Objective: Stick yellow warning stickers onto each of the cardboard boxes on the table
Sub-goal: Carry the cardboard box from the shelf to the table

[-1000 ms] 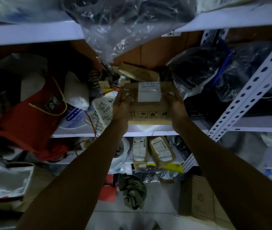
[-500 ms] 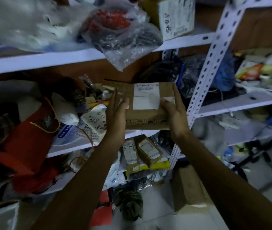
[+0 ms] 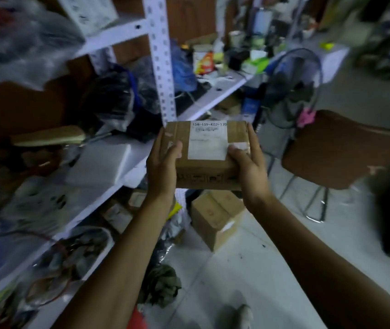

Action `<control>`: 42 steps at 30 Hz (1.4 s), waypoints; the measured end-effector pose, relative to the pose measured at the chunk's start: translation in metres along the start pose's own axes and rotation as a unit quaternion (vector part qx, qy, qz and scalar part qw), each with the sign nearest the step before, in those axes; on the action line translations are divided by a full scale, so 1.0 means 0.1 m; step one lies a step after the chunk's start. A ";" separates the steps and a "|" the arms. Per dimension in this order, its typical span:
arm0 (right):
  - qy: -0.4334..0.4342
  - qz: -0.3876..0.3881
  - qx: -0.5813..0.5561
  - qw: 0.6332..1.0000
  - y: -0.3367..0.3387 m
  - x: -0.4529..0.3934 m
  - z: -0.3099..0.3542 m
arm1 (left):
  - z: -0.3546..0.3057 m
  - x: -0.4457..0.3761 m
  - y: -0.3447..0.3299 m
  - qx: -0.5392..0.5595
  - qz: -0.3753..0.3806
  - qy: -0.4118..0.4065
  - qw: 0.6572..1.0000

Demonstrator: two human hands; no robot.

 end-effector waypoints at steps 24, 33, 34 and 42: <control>0.119 -0.456 0.045 0.881 4.88 2.35 1.88 | -0.23 3.35 -4.87 -0.012 0.455 0.013 0.890; 0.130 -0.544 0.051 0.828 6.06 2.76 2.23 | -0.15 4.18 -6.19 -0.013 0.546 0.009 0.838; 0.131 -0.553 0.051 0.821 6.21 2.77 2.25 | -0.13 4.25 -6.35 -0.013 0.554 0.013 0.832; 0.151 -0.618 0.046 0.770 7.46 2.59 2.51 | -0.01 4.74 -7.92 -0.019 0.636 0.014 0.771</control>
Point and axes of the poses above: each hand's wrist, its own x-axis away from the middle knuckle, its own y-axis out of the back of the hand, z = x × y, the point moved 7 cm from there along -x, towards the middle knuckle, and after that the axes turned 14 degrees about -x, right-handed, at the moved point
